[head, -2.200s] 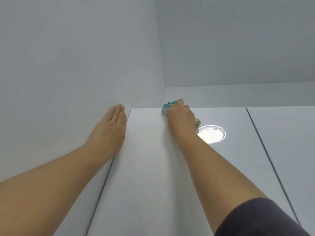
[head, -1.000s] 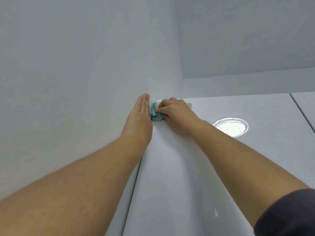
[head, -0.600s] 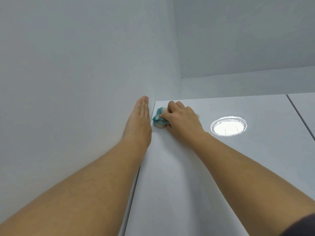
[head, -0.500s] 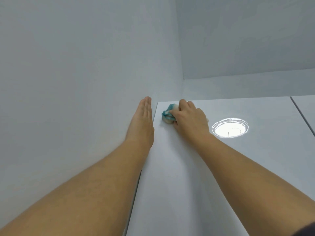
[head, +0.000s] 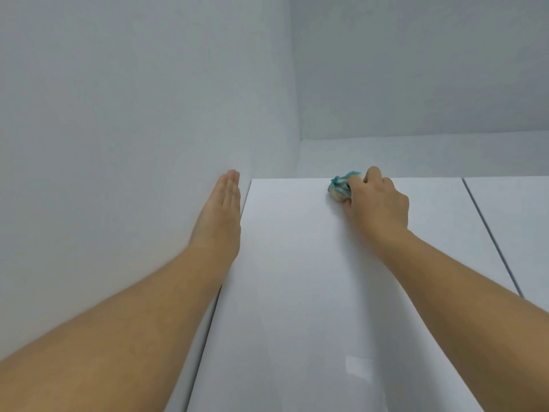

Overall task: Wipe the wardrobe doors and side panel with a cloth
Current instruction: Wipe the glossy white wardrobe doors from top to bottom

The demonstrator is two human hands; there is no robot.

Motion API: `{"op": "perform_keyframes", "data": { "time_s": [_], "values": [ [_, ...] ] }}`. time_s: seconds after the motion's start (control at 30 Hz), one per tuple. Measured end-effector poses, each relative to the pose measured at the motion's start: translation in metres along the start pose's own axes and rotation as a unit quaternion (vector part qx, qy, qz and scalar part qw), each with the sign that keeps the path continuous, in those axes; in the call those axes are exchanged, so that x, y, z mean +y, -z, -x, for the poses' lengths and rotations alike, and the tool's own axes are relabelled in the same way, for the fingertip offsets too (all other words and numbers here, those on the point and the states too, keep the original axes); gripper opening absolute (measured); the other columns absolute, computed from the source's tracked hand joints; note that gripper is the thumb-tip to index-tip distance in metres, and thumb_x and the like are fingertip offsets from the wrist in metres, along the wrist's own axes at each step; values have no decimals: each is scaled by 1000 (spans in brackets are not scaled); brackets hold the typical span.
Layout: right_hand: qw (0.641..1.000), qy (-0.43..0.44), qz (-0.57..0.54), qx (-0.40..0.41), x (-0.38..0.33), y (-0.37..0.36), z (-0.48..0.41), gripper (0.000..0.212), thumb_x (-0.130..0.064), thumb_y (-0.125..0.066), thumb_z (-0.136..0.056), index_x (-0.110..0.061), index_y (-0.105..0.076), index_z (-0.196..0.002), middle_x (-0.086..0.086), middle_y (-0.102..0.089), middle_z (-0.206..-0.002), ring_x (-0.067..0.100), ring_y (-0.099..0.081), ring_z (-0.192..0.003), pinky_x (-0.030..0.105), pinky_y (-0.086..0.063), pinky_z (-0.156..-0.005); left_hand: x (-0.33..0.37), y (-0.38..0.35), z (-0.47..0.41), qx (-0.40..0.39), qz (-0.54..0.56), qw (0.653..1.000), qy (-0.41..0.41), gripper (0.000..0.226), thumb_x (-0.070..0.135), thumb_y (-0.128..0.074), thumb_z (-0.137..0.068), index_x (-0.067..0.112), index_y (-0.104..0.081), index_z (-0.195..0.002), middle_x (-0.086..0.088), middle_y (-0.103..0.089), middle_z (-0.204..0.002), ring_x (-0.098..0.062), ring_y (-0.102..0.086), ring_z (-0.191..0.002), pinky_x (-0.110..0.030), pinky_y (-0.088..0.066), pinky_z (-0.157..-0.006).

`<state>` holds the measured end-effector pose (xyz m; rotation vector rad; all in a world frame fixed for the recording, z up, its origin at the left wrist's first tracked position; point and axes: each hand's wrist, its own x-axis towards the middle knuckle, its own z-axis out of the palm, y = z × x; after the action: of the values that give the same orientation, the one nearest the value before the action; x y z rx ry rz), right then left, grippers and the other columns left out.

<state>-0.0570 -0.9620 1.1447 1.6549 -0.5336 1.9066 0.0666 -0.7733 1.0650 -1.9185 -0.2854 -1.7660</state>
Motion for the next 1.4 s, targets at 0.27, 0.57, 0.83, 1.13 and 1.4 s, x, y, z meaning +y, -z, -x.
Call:
{"op": "perform_keyframes", "data": {
  "time_s": [0.27, 0.57, 0.83, 1.13, 1.4],
  "values": [
    [998, -60, 27, -1, 43, 10, 10, 13, -8, -50, -90, -8, -50, -104, 11, -42, -105, 26, -36, -76, 31, -26, -55, -1, 0, 0, -5, 8, 1000, 3, 61, 24, -8, -101, -16, 8, -144, -40, 11, -150, -51, 8, -142, -55, 5, -117],
    [994, -110, 23, 1, 91, 30, 31, 40, -38, -36, -93, -5, -47, -112, 18, -44, -108, 32, -43, -84, 36, -33, -62, 1, -1, 3, -6, 3, 1000, -4, 64, 27, -10, -101, -17, 8, -142, -42, 12, -148, -53, 8, -141, -57, 5, -116],
    [980, -196, 31, -3, 111, 33, 41, 37, -27, -46, -97, 1, -46, -121, 22, -41, -116, 39, -47, -94, 39, -33, -63, 1, -1, 3, -10, 16, 1000, -18, 62, 28, -9, -102, -14, 7, -145, -34, 11, -153, -48, 7, -143, -57, 4, -116],
    [981, -189, -12, -46, 43, 24, 33, 31, -7, -47, -95, 0, -46, -126, 16, -40, -123, 35, -50, -100, 36, -34, -68, -2, 2, 0, -33, 4, 999, -36, 65, 33, -11, -102, -10, 6, -147, -30, 10, -155, -45, 6, -145, -57, 3, -116],
    [997, -35, -40, -62, -58, 15, 31, 35, 3, -41, -92, -2, -45, -127, 12, -39, -126, 29, -49, -104, 33, -33, -67, -13, 2, -1, -55, -1, 997, -61, 66, 41, -8, -103, -3, 9, -149, -21, 13, -158, -38, 10, -146, -52, 5, -117]
  ]
}}
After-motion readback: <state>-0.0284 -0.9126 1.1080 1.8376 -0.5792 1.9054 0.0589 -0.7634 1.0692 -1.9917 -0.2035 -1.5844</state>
